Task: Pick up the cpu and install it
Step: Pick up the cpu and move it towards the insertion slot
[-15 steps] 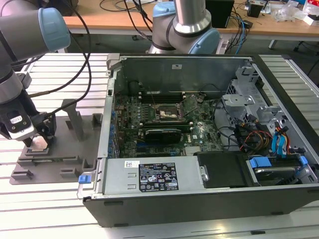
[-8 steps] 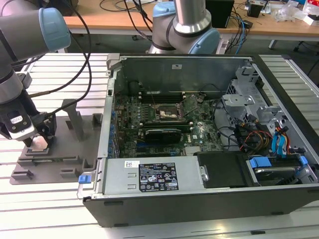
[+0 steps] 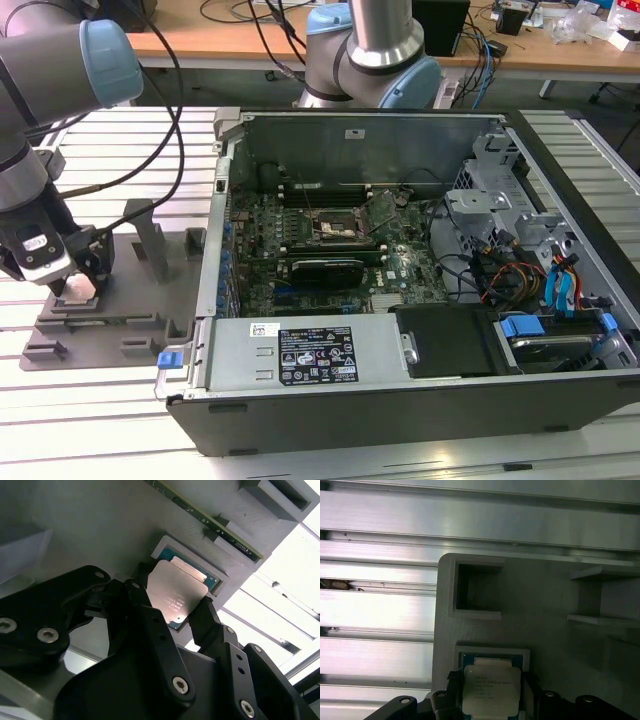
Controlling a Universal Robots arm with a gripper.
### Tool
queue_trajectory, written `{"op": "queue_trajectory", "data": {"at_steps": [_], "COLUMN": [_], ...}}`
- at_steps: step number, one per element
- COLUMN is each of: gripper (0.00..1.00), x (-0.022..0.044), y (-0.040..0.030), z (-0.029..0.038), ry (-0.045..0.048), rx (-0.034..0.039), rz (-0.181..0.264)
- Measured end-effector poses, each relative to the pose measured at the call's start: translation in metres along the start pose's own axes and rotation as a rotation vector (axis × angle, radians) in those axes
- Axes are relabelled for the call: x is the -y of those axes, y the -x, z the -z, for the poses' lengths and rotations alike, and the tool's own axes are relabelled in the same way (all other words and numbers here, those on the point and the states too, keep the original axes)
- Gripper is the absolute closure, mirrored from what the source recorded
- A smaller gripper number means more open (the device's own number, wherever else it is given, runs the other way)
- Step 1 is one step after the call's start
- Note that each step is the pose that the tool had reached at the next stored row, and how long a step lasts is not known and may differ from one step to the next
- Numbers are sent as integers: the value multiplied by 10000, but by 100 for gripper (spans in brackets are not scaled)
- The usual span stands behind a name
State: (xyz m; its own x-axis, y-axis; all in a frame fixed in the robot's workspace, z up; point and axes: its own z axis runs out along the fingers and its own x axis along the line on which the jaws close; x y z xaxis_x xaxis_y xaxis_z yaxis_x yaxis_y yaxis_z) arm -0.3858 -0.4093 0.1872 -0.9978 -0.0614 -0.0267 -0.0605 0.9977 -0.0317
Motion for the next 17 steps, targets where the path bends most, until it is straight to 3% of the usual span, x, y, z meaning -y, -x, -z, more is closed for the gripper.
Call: {"op": "queue_trajectory", "data": {"at_steps": [14,17], "gripper": [45,45], "x": [0,1], "y": [0,2], "z": [-7,39], "ry": [-3,-3], "rx": [0,2], "rz": [0,1]}}
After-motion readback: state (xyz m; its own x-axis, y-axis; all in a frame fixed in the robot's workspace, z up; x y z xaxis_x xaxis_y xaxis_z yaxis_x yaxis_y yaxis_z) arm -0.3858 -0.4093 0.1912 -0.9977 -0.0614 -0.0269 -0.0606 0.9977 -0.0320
